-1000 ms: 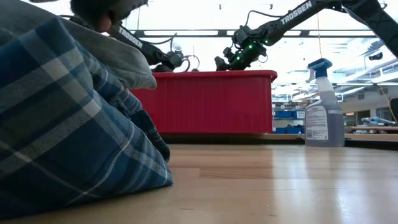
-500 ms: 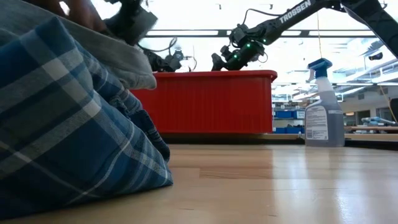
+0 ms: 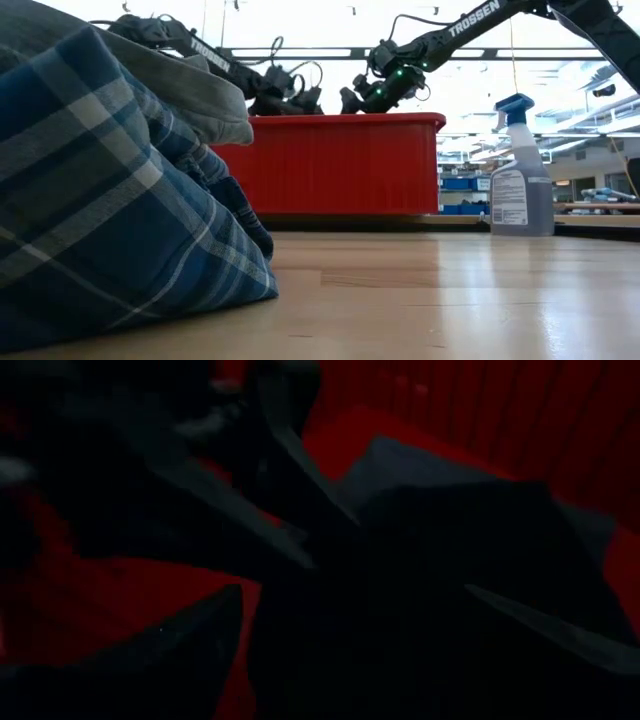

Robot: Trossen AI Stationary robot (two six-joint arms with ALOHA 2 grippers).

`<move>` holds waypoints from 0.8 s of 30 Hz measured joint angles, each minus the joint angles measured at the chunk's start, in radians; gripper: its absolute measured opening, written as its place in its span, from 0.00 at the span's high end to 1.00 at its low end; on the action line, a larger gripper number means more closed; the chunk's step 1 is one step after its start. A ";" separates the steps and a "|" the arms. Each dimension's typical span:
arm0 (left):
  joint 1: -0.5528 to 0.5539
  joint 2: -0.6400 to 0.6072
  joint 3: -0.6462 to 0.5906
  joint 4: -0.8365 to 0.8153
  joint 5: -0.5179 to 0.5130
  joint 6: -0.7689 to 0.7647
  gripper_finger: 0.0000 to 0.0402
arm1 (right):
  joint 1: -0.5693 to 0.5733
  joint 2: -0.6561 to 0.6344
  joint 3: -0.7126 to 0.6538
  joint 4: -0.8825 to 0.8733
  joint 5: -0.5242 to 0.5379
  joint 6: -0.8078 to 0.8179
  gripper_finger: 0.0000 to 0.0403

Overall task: Sort clothes
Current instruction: Remove the black pants from the red bin

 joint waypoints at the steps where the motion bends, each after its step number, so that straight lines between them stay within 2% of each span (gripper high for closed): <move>1: -0.006 -0.004 0.000 0.000 0.009 0.000 0.58 | -0.001 0.000 0.000 -0.006 0.000 -0.003 0.07; 4: -0.018 -0.006 -0.001 -0.002 0.021 -0.010 0.59 | -0.009 0.000 0.000 -0.029 -0.004 -0.018 0.07; 6: -0.021 -0.006 -0.001 0.005 -0.006 -0.016 0.59 | -0.016 0.000 0.000 -0.032 -0.003 -0.020 0.07; 17: 0.009 0.004 -0.001 0.020 -0.552 -0.053 0.59 | -0.061 -0.061 0.000 -0.137 0.001 -0.027 0.07; 20: 0.027 0.021 0.000 0.044 -0.555 -0.055 0.58 | -0.061 -0.073 0.000 -0.146 0.000 -0.035 0.07; 24: 0.055 0.084 -0.002 0.029 -0.479 -0.115 0.55 | -0.054 -0.077 0.000 -0.145 -0.022 -0.030 0.07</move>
